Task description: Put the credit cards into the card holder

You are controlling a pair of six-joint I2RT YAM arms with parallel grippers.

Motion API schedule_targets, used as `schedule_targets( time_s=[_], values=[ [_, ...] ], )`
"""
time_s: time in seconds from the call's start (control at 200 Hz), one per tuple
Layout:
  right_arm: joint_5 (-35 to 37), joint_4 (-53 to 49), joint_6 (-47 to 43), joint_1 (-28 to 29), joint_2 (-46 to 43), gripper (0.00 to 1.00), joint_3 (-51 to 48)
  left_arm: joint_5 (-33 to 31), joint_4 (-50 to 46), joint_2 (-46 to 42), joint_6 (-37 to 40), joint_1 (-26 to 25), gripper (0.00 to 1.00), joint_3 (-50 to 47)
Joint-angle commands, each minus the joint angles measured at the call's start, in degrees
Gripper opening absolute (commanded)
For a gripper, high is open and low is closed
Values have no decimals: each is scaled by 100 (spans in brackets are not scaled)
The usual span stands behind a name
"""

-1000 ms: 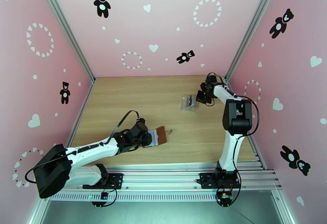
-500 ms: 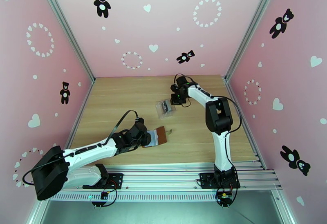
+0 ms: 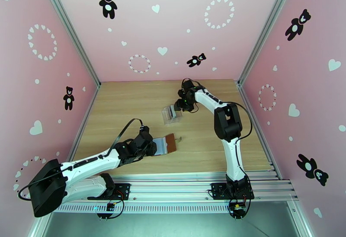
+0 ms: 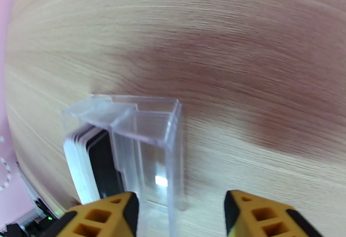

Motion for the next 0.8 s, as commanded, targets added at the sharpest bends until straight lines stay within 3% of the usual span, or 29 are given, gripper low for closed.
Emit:
schedule_targets(
  time_s=[0.0, 0.165, 0.43, 0.796],
  values=[
    [166, -355, -217, 60, -681, 64, 241, -197, -162, -265, -58, 83, 30, -138],
    [57, -761, -524, 289, -586, 67, 631, -187, -188, -352, -57, 140, 31, -185],
    [838, -1478, -665, 688, 253, 68, 1779, -151, -190, -357, -59, 142, 30, -192],
    [1039, -1690, -669, 853, 733, 68, 2008, -107, -63, -304, -86, 151, 31, -255]
  ],
)
